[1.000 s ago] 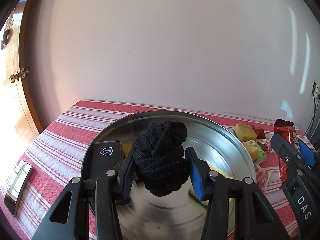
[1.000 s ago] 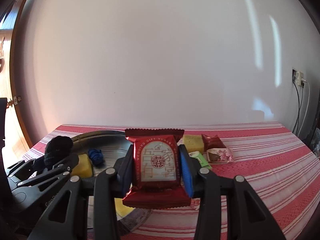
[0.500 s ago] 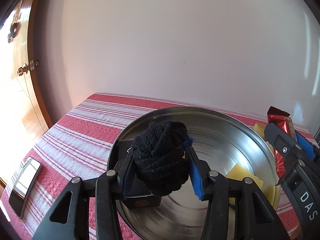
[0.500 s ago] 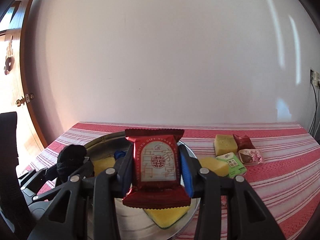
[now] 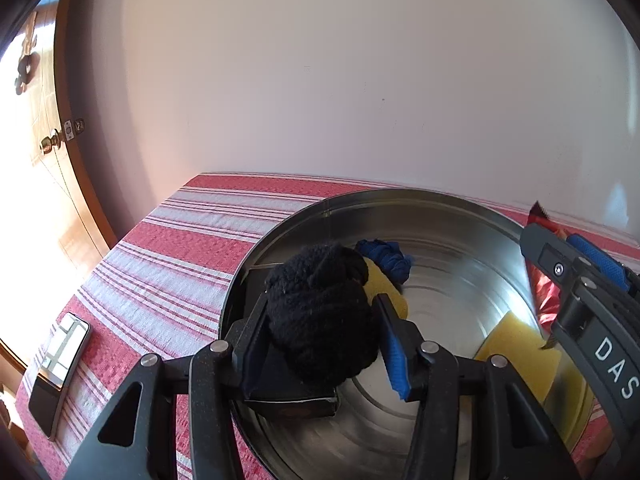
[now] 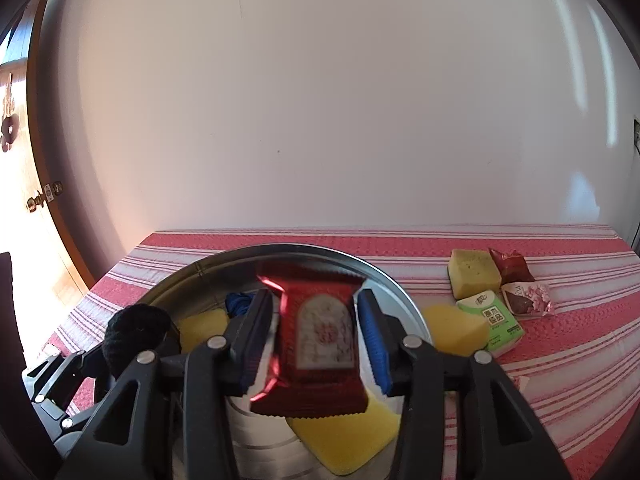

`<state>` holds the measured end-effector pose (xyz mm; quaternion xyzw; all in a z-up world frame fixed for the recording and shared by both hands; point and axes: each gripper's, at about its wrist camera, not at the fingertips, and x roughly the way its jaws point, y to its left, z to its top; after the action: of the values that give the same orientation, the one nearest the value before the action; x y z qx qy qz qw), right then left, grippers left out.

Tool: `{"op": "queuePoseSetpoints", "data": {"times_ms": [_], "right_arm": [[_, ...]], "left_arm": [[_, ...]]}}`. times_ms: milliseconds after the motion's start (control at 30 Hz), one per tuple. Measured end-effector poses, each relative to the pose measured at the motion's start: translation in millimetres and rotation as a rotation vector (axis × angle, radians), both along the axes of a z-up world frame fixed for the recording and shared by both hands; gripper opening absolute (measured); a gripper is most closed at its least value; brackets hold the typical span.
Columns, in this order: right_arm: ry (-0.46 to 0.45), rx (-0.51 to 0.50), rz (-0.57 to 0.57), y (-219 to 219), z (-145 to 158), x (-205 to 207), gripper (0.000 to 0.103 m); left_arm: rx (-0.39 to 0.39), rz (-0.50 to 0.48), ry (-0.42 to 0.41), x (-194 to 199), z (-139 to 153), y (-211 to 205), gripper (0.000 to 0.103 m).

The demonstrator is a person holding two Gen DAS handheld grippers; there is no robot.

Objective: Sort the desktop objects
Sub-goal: 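Open both tools to drop the cloth and packet into the tin, then move both tools back toward the remaining objects beside the tin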

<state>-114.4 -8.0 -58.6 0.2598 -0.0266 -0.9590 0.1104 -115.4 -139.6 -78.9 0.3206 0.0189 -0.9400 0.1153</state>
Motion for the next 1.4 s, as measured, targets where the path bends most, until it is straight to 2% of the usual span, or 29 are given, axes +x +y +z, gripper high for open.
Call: {"op": "queuePoseSetpoints", "data": {"times_ms": [33, 67, 200, 400, 533, 600, 733, 900, 1200, 1333, 1400], "right_arm": [[0.002, -0.002, 0.002, 0.8, -1.3, -0.8, 0.059], [0.01, -0.004, -0.002, 1.4, -1.7, 0.4, 0.067], [0.081, -0.049, -0.017, 15.1, 0.9, 10.2, 0.068], [0.209, -0.11, -0.142, 60.2, 8.1, 25.7, 0.078], [0.205, -0.116, -0.198, 84.2, 8.9, 22.9, 0.078], [0.199, -0.113, -0.219, 97.2, 7.7, 23.2, 0.078], [0.16, -0.087, -0.283, 132.3, 2.1, 19.4, 0.078], [0.054, -0.094, -0.343, 169.5, -10.3, 11.2, 0.077], [-0.129, -0.024, -0.159, 157.9, -38.6, 1.8, 0.072], [-0.159, -0.105, -0.123, 166.7, -42.8, -1.4, 0.067], [-0.176, -0.155, -0.105, 171.7, -41.0, -1.9, 0.06]], "left_arm": [[-0.008, -0.001, -0.006, -0.9, -1.6, 1.4, 0.069], [-0.007, 0.001, -0.002, -0.5, -2.6, 1.3, 0.074], [0.049, 0.036, 0.072, 5.9, 1.0, -10.7, 0.088], [0.158, 0.144, 0.202, 19.4, 9.8, -35.1, 0.089], [0.193, 0.128, 0.197, 20.2, 5.7, -36.3, 0.089], [0.181, 0.104, 0.181, 16.4, 1.3, -31.4, 0.089], [0.152, 0.065, 0.193, 17.0, 3.4, -18.6, 0.089], [0.203, 0.025, 0.213, 23.4, 8.0, -8.9, 0.089], [0.142, -0.073, 0.216, 32.5, 18.1, 37.6, 0.089], [0.143, -0.109, 0.224, 38.8, 23.0, 52.6, 0.089], [0.137, -0.132, 0.222, 42.0, 25.0, 60.4, 0.089]]}}
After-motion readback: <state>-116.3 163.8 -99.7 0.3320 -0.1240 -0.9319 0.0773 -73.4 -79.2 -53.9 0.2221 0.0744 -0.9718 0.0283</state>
